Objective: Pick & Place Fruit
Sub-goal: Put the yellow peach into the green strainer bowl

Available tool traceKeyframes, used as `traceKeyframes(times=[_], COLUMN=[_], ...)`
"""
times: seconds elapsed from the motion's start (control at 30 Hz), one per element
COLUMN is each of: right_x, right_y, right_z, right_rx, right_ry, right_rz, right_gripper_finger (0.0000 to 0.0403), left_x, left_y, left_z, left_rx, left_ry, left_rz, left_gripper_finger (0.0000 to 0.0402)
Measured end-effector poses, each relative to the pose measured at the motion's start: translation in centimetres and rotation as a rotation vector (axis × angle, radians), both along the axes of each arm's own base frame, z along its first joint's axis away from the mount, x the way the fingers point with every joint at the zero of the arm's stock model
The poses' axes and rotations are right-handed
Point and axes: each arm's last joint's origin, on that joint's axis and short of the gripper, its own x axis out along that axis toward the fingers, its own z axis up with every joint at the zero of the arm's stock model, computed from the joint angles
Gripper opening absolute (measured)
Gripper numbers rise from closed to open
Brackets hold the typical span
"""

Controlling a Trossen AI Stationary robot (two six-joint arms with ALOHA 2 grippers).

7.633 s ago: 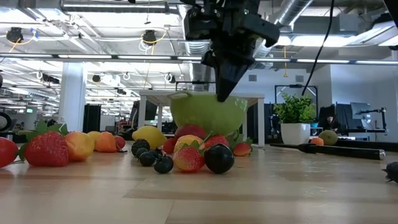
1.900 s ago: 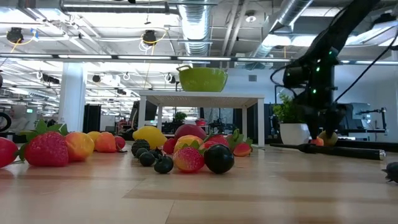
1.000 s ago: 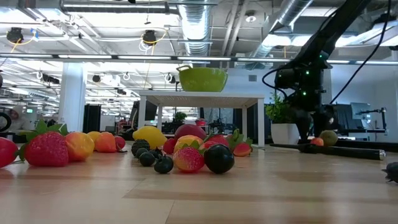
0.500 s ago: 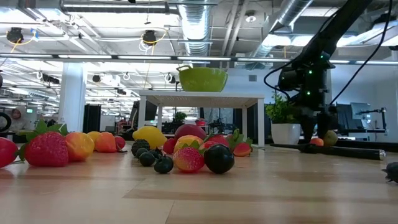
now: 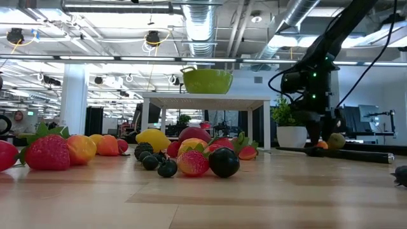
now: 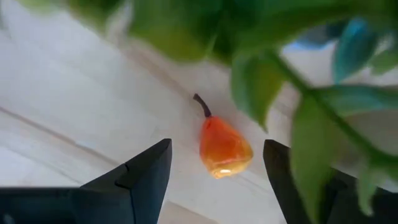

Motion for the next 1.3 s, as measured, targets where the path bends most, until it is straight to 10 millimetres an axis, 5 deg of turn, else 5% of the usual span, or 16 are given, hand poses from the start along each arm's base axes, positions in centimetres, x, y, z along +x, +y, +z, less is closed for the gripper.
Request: traceKeyframes(times=[0.4, 0.83, 1.3], right_x=[0.13, 0.08, -0.04], right_y=[-0.16, -0.13, 0.05], right_z=[-1.02, -0.90, -0.88], right_rx=[0.037, 0.037, 0.057], right_ry=[0.030, 0.026, 0.044], right_rz=[0.037, 0.046, 0.063], right_gripper_finger=[0.0234, 0.0080, 0.0084], left_x=[0.00, 0.00, 0.00], left_y=[-0.01, -0.01, 0.00], left_z=[0.01, 0.01, 0.00], left_rx=[0.000, 0.000, 0.000], left_ry=[0.000, 0.000, 0.000], left_rz=[0.000, 0.000, 0.000], left_gripper_finger=[0.0142, 0.0142, 0.0142])
